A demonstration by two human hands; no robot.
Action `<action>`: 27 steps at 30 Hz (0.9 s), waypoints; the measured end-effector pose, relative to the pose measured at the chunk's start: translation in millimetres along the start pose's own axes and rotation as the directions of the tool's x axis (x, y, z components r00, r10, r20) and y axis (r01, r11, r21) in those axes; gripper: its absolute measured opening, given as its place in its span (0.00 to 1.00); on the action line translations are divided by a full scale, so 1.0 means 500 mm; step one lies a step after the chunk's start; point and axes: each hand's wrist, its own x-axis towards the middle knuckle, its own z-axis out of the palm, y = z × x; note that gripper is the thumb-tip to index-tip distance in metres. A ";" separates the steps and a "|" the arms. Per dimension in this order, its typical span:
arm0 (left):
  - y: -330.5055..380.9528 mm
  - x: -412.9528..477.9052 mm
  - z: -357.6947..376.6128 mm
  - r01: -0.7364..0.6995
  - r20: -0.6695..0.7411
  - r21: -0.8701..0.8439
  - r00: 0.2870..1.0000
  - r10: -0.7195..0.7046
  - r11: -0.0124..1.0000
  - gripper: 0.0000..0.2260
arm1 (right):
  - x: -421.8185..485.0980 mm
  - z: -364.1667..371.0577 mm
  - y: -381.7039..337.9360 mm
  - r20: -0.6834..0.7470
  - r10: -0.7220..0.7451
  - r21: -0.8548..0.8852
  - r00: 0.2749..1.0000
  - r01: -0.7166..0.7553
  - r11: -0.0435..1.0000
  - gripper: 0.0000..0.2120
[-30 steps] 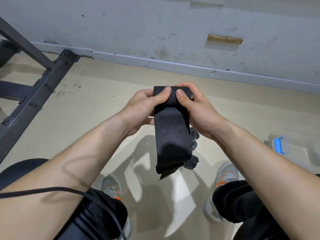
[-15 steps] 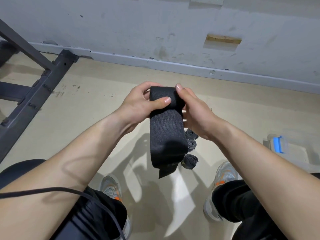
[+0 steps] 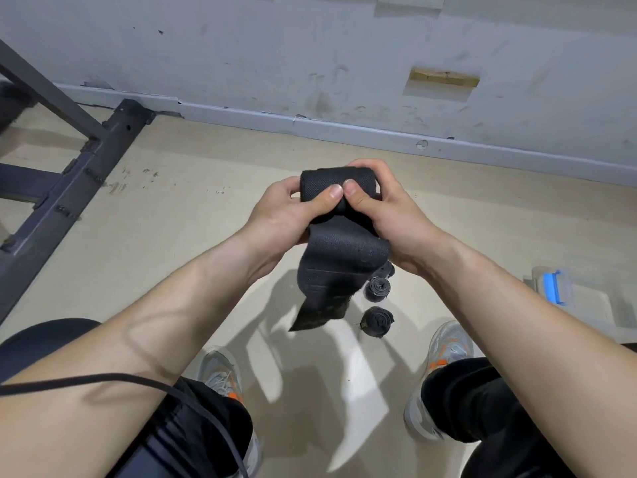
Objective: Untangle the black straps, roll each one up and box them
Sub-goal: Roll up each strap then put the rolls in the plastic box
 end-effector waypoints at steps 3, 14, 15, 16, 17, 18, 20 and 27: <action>0.004 0.001 -0.004 -0.006 0.028 -0.001 1.000 0.006 1.000 0.15 | 0.000 0.000 -0.010 0.008 0.061 0.081 0.998 -0.061 0.995 0.13; 0.013 0.006 -0.022 0.019 0.137 0.020 0.990 -0.022 1.000 0.18 | 0.000 -0.007 -0.005 0.025 0.051 -0.004 0.998 -0.051 0.999 0.11; 0.017 0.005 -0.021 0.039 0.148 0.005 0.988 -0.040 0.999 0.18 | 0.001 -0.009 -0.002 0.038 0.035 -0.009 0.999 -0.034 0.999 0.09; 0.020 0.005 -0.020 0.062 0.155 -0.014 0.986 -0.059 0.998 0.17 | 0.002 -0.010 -0.001 0.048 0.015 -0.033 0.999 -0.014 0.999 0.09; 0.025 0.002 -0.017 0.088 0.161 -0.034 0.984 -0.082 0.995 0.17 | 0.003 -0.011 0.001 0.058 -0.006 -0.068 0.998 0.010 0.998 0.09; 0.029 0.001 -0.016 0.114 0.162 -0.050 0.981 -0.104 0.992 0.19 | 0.003 -0.011 0.002 0.071 -0.027 -0.108 0.997 0.034 0.994 0.10; 0.031 0.005 -0.018 0.137 0.148 -0.055 0.981 -0.128 0.989 0.19 | 0.001 -0.012 0.005 0.105 -0.068 -0.172 0.992 0.085 0.981 0.13; 0.031 0.007 -0.025 0.000 0.090 -0.052 0.996 0.005 0.999 0.16 | 0.003 -0.007 -0.003 0.097 0.047 -0.037 0.994 -0.043 0.998 0.14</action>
